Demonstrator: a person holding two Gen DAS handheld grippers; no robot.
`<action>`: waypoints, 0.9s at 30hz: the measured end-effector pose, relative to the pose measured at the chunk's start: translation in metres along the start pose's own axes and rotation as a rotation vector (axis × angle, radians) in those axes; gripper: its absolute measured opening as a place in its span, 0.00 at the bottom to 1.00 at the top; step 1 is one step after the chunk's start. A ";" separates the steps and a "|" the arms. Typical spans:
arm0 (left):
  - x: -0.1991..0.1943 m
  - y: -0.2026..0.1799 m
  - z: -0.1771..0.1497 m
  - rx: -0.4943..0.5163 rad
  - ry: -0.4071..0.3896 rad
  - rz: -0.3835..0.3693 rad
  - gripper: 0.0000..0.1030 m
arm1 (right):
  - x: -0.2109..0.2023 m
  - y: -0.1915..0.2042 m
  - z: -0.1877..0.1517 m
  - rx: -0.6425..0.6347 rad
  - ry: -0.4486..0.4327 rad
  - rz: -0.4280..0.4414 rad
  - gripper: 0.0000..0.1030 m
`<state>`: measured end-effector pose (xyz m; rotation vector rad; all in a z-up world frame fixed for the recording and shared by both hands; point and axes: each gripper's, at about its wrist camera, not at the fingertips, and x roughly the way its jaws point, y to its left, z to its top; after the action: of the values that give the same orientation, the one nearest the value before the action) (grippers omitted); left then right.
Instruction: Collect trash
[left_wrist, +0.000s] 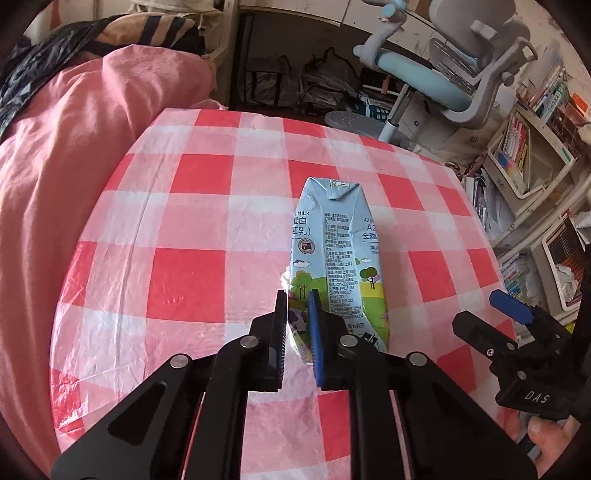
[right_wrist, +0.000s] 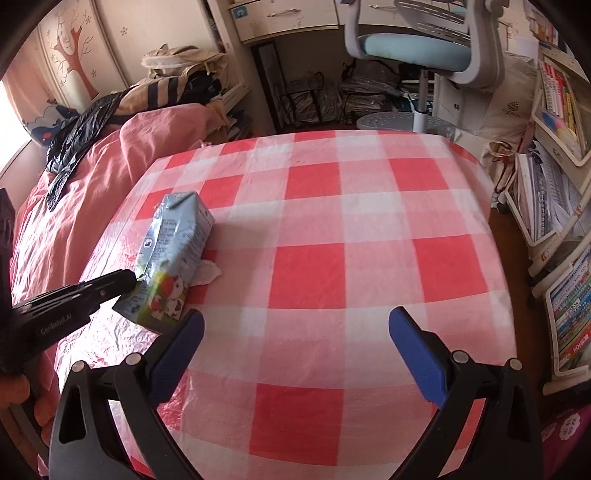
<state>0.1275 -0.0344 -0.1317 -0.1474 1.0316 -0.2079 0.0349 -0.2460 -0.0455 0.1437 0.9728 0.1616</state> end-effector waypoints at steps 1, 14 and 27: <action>0.001 0.003 0.001 -0.002 0.015 -0.006 0.11 | 0.001 0.002 0.000 -0.006 0.002 -0.002 0.94; 0.005 0.050 0.002 -0.079 0.100 0.054 0.20 | 0.049 0.050 0.018 -0.107 -0.018 -0.002 0.94; -0.018 0.067 0.022 -0.205 -0.038 -0.032 0.60 | 0.056 0.098 0.013 -0.280 -0.037 0.084 0.94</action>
<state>0.1439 0.0356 -0.1203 -0.3519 1.0123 -0.1272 0.0695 -0.1393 -0.0649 -0.0696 0.8982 0.3683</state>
